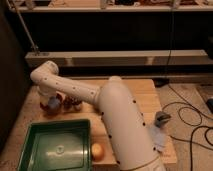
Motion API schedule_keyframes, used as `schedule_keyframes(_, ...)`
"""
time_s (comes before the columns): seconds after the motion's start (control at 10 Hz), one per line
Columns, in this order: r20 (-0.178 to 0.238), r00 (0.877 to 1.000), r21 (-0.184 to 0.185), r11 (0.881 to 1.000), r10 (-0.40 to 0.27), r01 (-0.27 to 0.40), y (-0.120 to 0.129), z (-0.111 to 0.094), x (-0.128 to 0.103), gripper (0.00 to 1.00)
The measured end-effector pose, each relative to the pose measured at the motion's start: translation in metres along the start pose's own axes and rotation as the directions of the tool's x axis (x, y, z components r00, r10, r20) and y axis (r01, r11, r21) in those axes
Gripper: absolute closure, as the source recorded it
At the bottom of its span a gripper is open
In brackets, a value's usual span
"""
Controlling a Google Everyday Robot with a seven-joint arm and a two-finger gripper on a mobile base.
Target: Wipe red bowl with sponge
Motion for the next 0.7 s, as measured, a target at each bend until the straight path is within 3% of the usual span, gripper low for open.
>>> schedule_keyframes(0.4, -0.010, 0.999, -0.048, 0.998, 0.040, -0.040, 0.027, 0.003, 0.016, 1.00)
schedule_keyframes(0.7, -0.016, 0.999, -0.046, 0.998, 0.041, -0.042, 0.022, 0.008, 0.033, 1.00)
